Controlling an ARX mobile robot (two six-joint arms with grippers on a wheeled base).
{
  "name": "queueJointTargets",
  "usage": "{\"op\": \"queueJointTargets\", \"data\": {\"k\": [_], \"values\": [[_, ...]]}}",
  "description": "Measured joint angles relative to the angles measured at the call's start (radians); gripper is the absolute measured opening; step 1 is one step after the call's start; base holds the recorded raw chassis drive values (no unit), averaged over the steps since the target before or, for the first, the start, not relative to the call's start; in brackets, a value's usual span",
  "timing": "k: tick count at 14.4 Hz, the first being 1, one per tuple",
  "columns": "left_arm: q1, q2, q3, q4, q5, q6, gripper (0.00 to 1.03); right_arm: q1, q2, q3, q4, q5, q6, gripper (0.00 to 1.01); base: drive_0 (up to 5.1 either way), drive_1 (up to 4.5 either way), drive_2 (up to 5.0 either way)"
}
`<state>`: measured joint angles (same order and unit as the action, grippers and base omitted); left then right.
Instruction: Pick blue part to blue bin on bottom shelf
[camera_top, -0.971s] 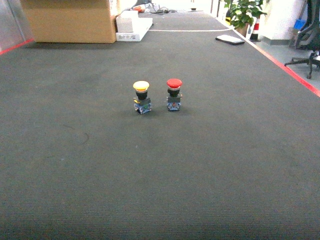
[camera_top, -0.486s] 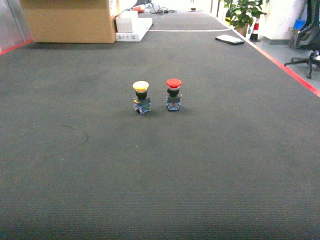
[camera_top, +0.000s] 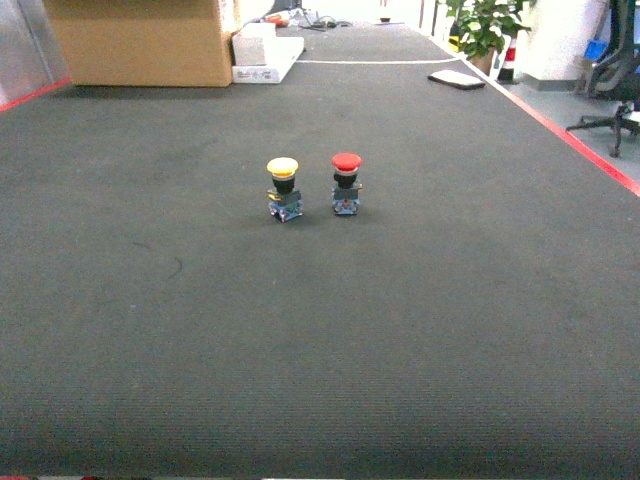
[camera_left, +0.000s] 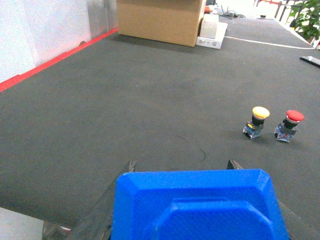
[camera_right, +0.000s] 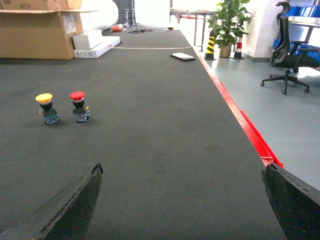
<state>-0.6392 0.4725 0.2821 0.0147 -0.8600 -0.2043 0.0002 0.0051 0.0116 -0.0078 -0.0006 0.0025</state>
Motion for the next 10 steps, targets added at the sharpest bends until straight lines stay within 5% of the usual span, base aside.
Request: {"op": "queueJointTargets", "data": {"k": [10], "values": [[0.001,0.006,0.0,-0.003,0.003,0.002,0.44,0.0,0.0,0.0,0.003,0.0,0.0,0.98,-1.7,-1.7,-1.7]]}}
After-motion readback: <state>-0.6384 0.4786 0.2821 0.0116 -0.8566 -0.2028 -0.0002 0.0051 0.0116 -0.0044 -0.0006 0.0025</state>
